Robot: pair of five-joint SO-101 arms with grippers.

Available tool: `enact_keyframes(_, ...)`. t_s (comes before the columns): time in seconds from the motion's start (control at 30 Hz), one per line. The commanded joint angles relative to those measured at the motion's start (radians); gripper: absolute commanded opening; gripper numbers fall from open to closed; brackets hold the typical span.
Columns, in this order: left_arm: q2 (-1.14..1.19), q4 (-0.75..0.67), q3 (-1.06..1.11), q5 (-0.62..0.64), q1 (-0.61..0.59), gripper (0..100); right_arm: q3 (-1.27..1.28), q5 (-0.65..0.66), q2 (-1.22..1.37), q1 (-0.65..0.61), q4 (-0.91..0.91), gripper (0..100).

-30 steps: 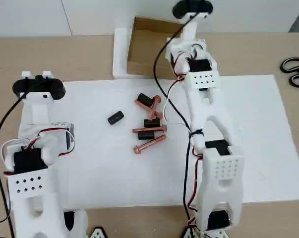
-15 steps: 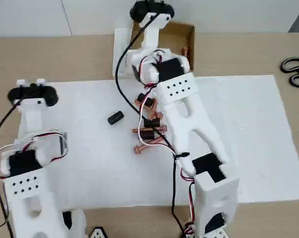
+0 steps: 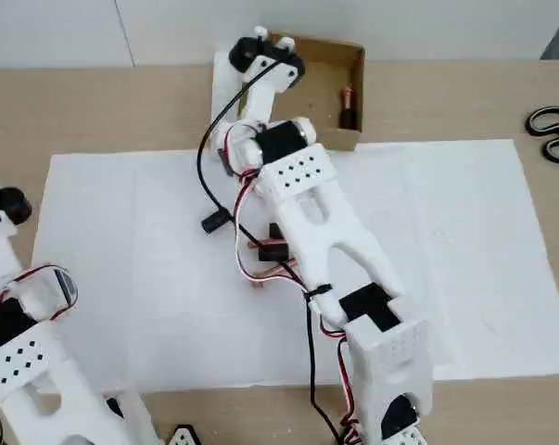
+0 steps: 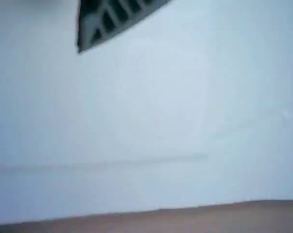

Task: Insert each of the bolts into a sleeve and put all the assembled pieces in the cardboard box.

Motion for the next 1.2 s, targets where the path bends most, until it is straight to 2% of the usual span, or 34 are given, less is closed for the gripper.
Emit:
enact_keyframes(0.0,-0.025,-0.02,0.018,-0.006,-0.005,14,-0.049,-0.011,0.01,-0.031,0.018,17.7)
enact_keyframes(0.17,-0.025,-0.015,0.027,-0.051,-0.005,14,-0.049,-0.04,0.053,-0.039,0.021,17.7)
enact_keyframes(0.33,-0.025,-0.015,0.024,-0.054,-0.005,14,-0.051,-0.304,0.073,-0.031,0.022,17.7)
enact_keyframes(0.53,-0.025,-0.015,0.021,-0.054,-0.002,14,-0.051,-0.456,0.071,-0.05,0.03,17.9)
enact_keyframes(0.8,-0.025,-0.015,0.021,-0.054,0.0,14,-0.055,-0.529,0.07,-0.073,0.154,17.7)
enact_keyframes(1.17,-0.025,-0.015,0.021,-0.054,0.0,14,-0.052,-0.529,0.113,-0.124,0.077,17.7)
